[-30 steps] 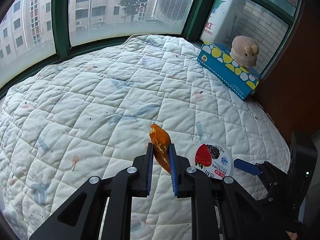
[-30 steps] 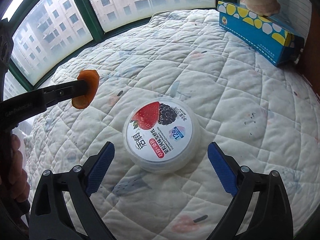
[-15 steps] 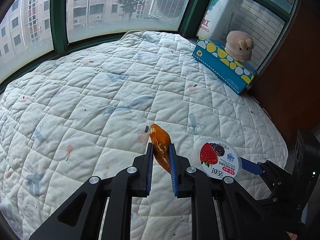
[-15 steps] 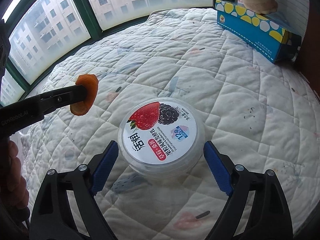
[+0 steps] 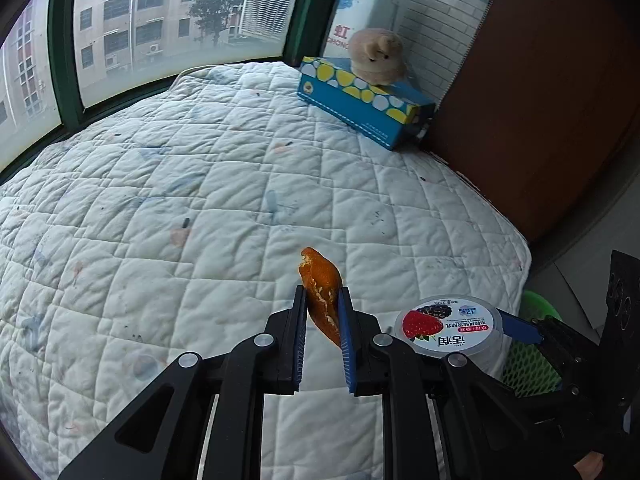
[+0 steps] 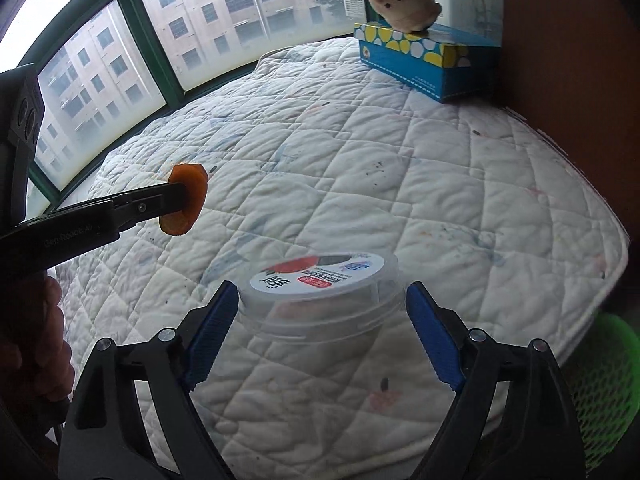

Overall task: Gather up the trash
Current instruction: 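Carry the peel and yogurt cup to the wastebasket and open both tools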

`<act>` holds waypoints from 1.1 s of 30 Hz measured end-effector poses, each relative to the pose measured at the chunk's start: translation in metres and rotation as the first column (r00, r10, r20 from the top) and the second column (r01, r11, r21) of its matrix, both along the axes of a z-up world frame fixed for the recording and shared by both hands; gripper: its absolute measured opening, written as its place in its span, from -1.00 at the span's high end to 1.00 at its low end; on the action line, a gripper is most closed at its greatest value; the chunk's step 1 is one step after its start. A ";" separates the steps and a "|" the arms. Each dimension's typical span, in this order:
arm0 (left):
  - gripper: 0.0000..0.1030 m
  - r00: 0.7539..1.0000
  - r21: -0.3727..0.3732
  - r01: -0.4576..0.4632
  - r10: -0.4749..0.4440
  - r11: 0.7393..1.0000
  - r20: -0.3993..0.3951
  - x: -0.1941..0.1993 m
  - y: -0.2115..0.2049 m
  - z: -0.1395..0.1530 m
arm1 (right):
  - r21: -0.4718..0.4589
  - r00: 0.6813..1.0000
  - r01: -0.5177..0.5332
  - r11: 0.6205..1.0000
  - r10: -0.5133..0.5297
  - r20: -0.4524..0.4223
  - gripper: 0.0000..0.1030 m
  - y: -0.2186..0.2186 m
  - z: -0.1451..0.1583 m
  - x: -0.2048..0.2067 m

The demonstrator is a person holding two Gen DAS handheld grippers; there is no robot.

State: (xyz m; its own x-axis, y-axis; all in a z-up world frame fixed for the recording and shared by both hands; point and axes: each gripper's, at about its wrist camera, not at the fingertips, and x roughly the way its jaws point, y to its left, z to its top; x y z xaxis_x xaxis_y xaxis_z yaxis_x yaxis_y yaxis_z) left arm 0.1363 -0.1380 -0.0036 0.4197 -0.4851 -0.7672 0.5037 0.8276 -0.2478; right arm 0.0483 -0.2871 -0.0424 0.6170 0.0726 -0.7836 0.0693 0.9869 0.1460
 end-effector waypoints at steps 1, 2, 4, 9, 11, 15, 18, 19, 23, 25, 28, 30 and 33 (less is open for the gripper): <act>0.70 1.000 -0.002 0.013 -0.013 1.000 0.001 -0.006 -0.006 0.000 | 0.002 1.000 0.012 1.000 -0.012 0.005 -0.64 -0.004 0.001 -0.008; 0.70 1.000 -0.004 0.027 -0.027 1.000 0.000 -0.012 -0.012 0.000 | 0.004 1.000 0.025 1.000 -0.025 0.009 -0.63 -0.008 0.002 -0.016; 0.70 0.998 -0.010 0.056 -0.056 0.998 -0.004 -0.024 -0.024 0.000 | 0.009 0.999 0.048 0.999 -0.048 0.013 -0.63 -0.017 0.004 -0.032; 0.70 0.994 -0.017 0.108 -0.108 0.994 -0.001 -0.044 -0.049 0.001 | 0.009 0.995 0.099 0.995 -0.099 0.027 -0.62 -0.035 0.006 -0.062; 0.70 0.993 -0.017 0.122 -0.122 0.992 -0.002 -0.049 -0.056 0.002 | 0.016 0.993 0.111 0.994 -0.111 0.031 -0.62 -0.041 0.006 -0.070; 0.70 0.988 -0.007 0.153 -0.153 0.988 0.009 -0.058 -0.067 0.005 | 0.023 0.990 0.134 0.991 -0.135 0.046 -0.61 -0.049 0.008 -0.080; 0.70 0.986 -0.008 0.167 -0.167 0.986 0.005 -0.062 -0.076 0.006 | 0.029 0.987 0.148 0.989 -0.149 0.059 -0.60 -0.057 0.011 -0.090; 0.70 0.984 -0.008 0.176 -0.176 0.984 0.005 -0.064 -0.080 0.006 | 0.030 0.986 0.153 0.988 -0.155 0.064 -0.58 -0.059 0.012 -0.094; 0.70 0.976 -0.007 0.219 -0.219 0.976 0.010 -0.077 -0.096 0.007 | 0.031 0.979 0.188 0.982 -0.190 0.078 -0.54 -0.074 0.017 -0.115; 0.70 0.970 -0.009 0.242 -0.242 0.970 0.006 -0.084 -0.106 0.006 | 0.037 0.975 0.209 0.977 -0.211 0.075 -0.48 -0.083 0.017 -0.126; 0.70 0.959 -0.010 0.285 -0.285 0.959 0.002 -0.097 -0.124 0.005 | 0.027 0.965 0.250 0.968 -0.252 0.073 -0.27 -0.097 0.016 -0.146; 0.70 0.949 -0.013 0.315 -0.315 0.949 -0.001 -0.107 -0.136 0.004 | 0.038 0.957 0.281 0.959 -0.283 0.061 0.00 -0.110 0.014 -0.161; 0.70 0.935 -0.017 0.355 -0.355 0.935 -0.004 -0.122 -0.153 0.003 | 0.035 0.938 0.341 0.939 -0.342 0.047 0.00 -0.130 0.011 -0.184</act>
